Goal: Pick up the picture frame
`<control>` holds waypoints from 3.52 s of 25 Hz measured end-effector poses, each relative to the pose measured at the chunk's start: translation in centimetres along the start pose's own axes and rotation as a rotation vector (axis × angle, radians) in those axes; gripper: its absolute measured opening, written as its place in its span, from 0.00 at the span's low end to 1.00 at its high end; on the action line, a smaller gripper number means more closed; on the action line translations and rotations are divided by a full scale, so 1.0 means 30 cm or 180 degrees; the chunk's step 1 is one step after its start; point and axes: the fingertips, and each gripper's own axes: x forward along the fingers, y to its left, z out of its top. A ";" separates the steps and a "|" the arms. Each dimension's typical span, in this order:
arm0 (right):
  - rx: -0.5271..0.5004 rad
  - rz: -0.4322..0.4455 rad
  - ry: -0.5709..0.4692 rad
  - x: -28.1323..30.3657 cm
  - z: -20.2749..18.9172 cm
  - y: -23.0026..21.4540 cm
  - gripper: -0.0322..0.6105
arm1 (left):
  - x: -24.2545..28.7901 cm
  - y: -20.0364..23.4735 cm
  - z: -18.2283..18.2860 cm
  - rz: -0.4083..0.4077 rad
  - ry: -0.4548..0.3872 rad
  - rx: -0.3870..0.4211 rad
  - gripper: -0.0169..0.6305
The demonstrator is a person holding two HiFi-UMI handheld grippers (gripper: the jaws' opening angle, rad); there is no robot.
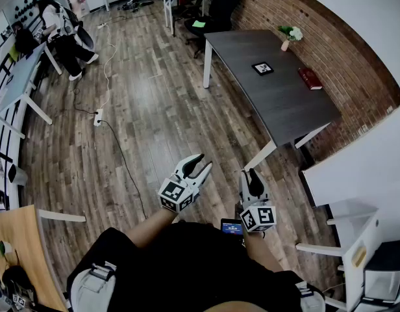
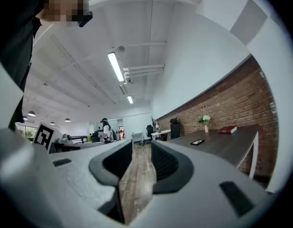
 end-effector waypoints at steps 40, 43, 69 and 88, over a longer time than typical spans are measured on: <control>0.0728 0.0331 0.0010 0.069 -0.060 -0.342 0.25 | 0.242 -0.017 -0.084 0.0312 0.0149 -0.0142 0.20; 0.0706 0.0260 0.0075 0.147 -0.076 -0.388 0.25 | 0.299 0.086 -0.086 0.0360 0.0131 -0.0215 0.20; -0.0020 -0.0090 -0.0072 1.204 0.134 -0.672 0.25 | 0.834 1.125 0.110 0.0454 -0.0020 -0.0327 0.20; 0.0124 0.0084 -0.0192 1.984 0.216 -1.159 0.25 | 1.665 1.581 0.255 0.0235 0.0145 -0.0133 0.20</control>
